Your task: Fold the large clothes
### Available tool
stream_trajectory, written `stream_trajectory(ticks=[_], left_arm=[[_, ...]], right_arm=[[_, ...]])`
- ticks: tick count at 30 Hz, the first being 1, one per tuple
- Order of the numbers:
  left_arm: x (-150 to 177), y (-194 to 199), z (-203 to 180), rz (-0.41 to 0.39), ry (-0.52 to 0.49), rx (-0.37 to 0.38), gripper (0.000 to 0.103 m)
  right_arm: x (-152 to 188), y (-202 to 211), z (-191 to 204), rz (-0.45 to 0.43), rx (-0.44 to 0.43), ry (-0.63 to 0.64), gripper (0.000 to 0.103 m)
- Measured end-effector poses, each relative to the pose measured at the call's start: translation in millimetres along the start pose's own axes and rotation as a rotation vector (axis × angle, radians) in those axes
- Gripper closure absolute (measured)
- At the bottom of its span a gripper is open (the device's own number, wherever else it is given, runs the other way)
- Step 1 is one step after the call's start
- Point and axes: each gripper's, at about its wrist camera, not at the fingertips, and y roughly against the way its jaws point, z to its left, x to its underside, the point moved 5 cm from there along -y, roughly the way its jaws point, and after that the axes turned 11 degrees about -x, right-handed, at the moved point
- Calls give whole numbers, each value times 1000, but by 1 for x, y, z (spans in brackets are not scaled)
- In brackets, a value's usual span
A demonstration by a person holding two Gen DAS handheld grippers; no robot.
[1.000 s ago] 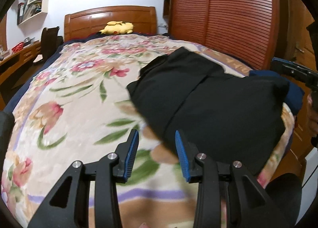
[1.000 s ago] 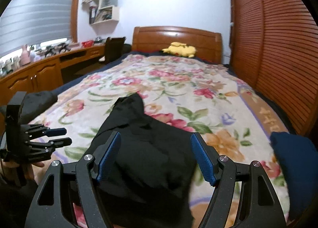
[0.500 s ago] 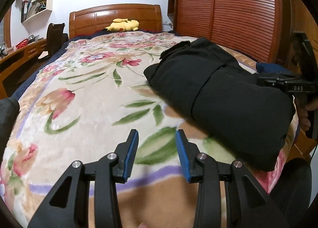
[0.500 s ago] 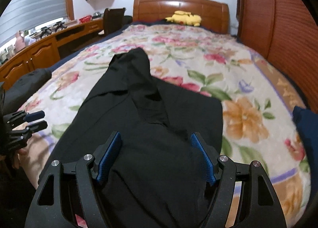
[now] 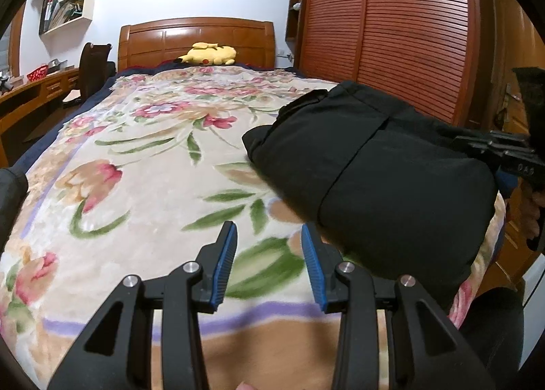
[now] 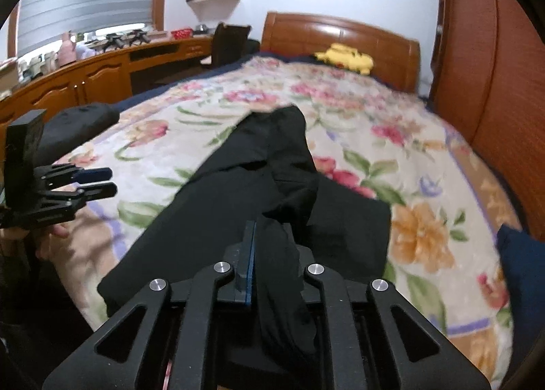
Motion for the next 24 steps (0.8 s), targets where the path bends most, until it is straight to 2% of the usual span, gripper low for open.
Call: stream_trajectory(ticks=[6, 11, 16, 21, 24], left_arm=[[-3, 1, -9, -12, -11, 17, 65], [-3, 3, -16, -18, -25, 26, 65], [-3, 3, -17, -20, -27, 26, 65], [-3, 4, -16, -21, -27, 23, 65], [-2, 4, -16, -21, -28, 22, 64]], right_arm=[[5, 30, -9, -36, 72, -4, 94], [43, 21, -45, 32, 145, -97, 95], [72, 8, -67, 65, 149, -188, 95], [81, -4, -61, 106, 161, -172, 95], [83, -4, -63, 101, 153, -198, 95]])
